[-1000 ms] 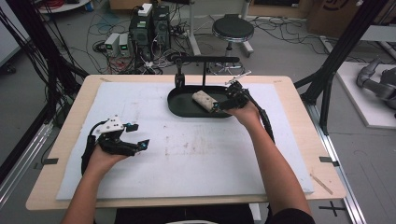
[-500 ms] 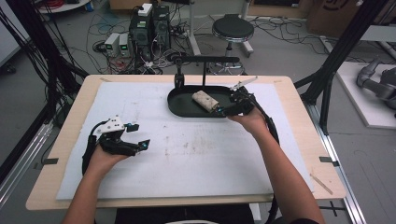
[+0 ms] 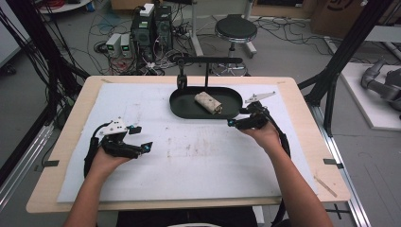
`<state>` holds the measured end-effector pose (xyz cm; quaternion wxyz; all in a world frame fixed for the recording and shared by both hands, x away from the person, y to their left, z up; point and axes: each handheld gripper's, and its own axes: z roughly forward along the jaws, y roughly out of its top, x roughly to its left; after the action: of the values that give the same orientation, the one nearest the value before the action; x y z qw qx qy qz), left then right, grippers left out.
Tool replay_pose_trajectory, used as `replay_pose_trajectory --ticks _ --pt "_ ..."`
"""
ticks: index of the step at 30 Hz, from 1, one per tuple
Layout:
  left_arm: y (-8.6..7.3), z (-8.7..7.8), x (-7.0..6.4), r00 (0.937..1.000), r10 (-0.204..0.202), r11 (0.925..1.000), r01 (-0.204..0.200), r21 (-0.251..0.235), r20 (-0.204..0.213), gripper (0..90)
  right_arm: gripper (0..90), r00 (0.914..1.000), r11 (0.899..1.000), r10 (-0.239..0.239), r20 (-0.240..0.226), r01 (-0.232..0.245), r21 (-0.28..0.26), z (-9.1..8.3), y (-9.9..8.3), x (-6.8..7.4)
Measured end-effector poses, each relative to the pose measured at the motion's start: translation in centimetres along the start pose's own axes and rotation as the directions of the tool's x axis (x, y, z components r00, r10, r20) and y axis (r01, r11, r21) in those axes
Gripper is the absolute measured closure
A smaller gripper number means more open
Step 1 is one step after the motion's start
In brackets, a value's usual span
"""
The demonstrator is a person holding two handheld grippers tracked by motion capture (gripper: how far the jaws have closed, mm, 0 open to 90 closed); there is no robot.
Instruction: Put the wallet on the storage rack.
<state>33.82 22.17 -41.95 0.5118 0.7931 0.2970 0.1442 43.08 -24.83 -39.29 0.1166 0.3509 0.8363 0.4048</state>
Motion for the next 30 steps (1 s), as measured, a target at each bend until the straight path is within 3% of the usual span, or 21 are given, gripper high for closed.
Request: replay_pose_trajectory --ticks 18,29,30 --pt "-0.1 0.2 0.0 1.0 -0.008 0.9999 0.008 -0.009 0.006 17.8 20.0 0.9989 0.993 -0.023 -0.04 0.019 -0.117 -3.0 -4.9 2.3" --pt "-0.1 0.4 0.0 0.9998 -0.014 0.9997 0.014 -0.022 0.012 17.7 20.0 0.9998 0.99 -0.011 -0.015 0.009 -0.142 -3.9 -7.8 3.0" --pt "-0.1 0.4 0.0 0.9998 -0.015 0.9995 0.016 -0.026 0.012 17.8 20.0 0.9999 0.993 -0.001 -0.011 0.0 -0.116 -3.8 -8.1 3.1"
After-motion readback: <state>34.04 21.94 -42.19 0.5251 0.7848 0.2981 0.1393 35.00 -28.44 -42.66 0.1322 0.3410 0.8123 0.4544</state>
